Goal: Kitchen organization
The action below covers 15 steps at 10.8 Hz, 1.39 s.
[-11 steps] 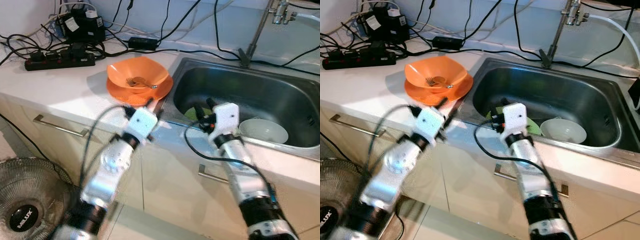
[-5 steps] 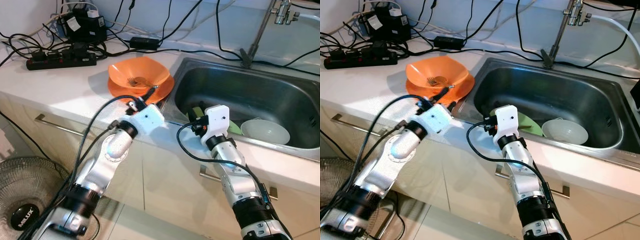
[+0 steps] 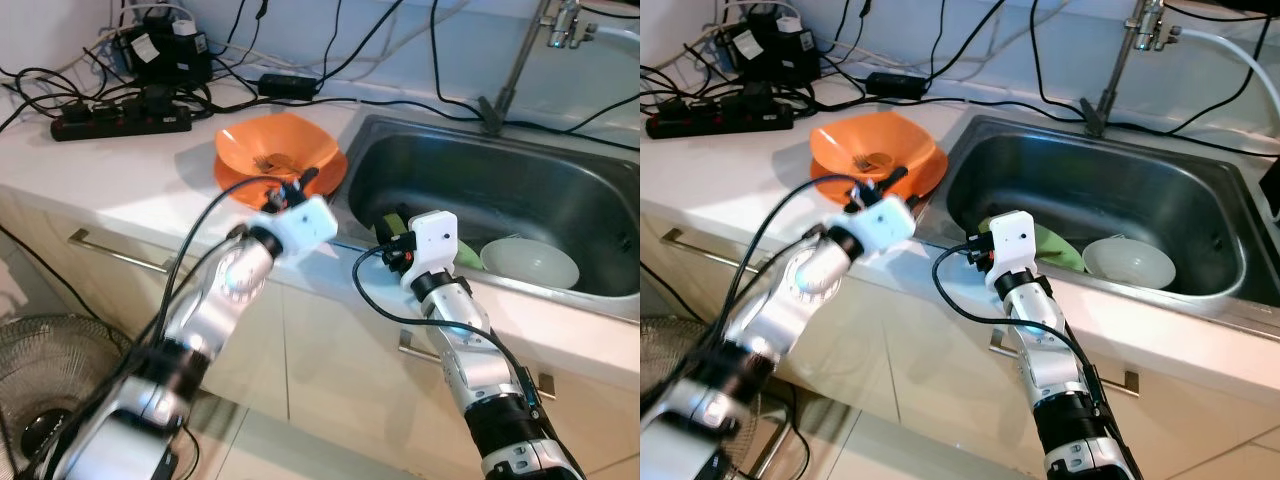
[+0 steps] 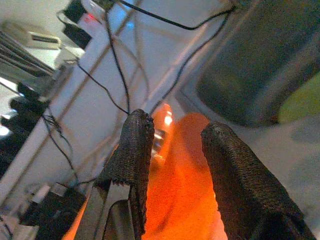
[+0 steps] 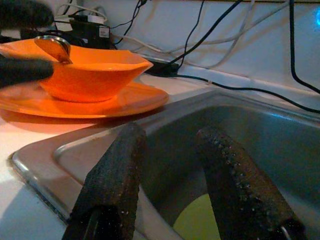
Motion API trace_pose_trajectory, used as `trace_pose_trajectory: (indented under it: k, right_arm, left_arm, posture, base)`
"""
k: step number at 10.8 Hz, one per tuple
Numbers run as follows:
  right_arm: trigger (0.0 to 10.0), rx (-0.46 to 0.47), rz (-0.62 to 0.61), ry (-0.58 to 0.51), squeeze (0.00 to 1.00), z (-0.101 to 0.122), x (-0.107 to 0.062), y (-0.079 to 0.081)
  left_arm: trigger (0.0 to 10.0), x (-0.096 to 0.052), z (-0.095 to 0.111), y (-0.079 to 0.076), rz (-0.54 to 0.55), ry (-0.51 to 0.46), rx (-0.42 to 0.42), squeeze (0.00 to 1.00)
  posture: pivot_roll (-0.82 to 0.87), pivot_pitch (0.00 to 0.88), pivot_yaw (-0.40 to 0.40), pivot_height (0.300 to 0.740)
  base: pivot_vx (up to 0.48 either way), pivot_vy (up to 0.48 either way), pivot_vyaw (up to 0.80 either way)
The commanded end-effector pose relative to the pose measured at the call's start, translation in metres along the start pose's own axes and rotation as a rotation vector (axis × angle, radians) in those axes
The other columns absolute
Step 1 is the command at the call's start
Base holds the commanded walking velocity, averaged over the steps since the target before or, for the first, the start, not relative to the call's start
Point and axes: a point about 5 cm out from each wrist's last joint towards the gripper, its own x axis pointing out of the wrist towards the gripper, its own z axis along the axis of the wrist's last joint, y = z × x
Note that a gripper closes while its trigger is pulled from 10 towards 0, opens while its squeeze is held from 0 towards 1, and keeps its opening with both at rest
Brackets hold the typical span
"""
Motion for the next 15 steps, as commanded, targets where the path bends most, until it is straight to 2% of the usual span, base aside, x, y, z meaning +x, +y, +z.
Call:
trace_pose_trajectory:
  k: [1, 4, 8, 9, 10, 11, 12, 13, 15]
  right_arm:
    - [10.0, -0.011, -0.001, -0.012, 0.0, 0.004, 0.004, -0.002]
    - [10.0, -0.013, -0.01, -0.01, 0.0, 0.005, 0.004, -0.004]
    - [10.0, -0.016, -0.015, -0.011, 0.0, 0.005, 0.005, -0.005]
    - [10.0, -0.016, -0.018, -0.011, 0.0, 0.005, 0.006, -0.005]
    - [10.0, -0.017, -0.018, -0.011, 0.0, 0.005, 0.006, -0.006]
    - [10.0, -0.017, -0.019, -0.01, 0.0, 0.005, 0.006, -0.006]
    - [10.0, -0.016, -0.02, -0.012, 0.0, 0.006, 0.007, -0.006]
    - [10.0, -0.015, -0.019, -0.013, 0.0, 0.006, 0.007, -0.005]
    - [10.0, -0.015, -0.016, -0.012, 0.0, 0.005, 0.007, -0.004]
  left_arm:
    - [10.0, 0.006, 0.003, 0.003, 0.0, -0.011, 0.036, 0.0]
    - [10.0, 0.02, 0.0, 0.018, 0.027, 0.027, 0.06, 0.0]
    - [10.0, 0.023, -0.008, 0.017, 0.0, 0.063, 0.034, 0.0]
    - [3.0, 0.023, -0.008, 0.016, -0.006, 0.06, 0.033, 0.0]
    - [0.0, 0.023, -0.008, 0.016, -0.004, 0.056, 0.033, 0.0]
    - [0.0, 0.022, -0.008, 0.017, -0.001, 0.051, 0.033, 0.0]
    - [3.0, 0.021, -0.009, 0.018, 0.006, 0.051, 0.032, 0.0]
    - [10.0, 0.02, -0.009, 0.018, 0.008, 0.051, 0.029, 0.0]
    - [10.0, 0.019, -0.01, 0.019, 0.013, 0.052, 0.031, 0.0]
  posture:
    - [0.18, 0.0, -0.013, 0.74]
    - [0.18, 0.008, -0.013, 0.74]
    - [0.18, 0.014, -0.011, 0.74]
    - [0.18, 0.014, -0.013, 0.74]
    - [0.18, 0.016, -0.013, 0.74]
    - [0.18, 0.014, -0.013, 0.74]
    - [0.18, 0.014, -0.013, 0.74]
    - [0.18, 0.007, -0.014, 0.74]
    - [0.18, 0.001, -0.013, 0.74]
  base:
    - [0.0, 0.0, 0.0]
    - [0.0, 0.0, 0.0]
    - [0.0, 0.0, 0.0]
    - [0.0, 0.0, 0.0]
    - [0.0, 0.0, 0.0]
    - [0.0, 0.0, 0.0]
    - [0.0, 0.0, 0.0]
    - [0.0, 0.0, 0.0]
    - [0.0, 0.0, 0.0]
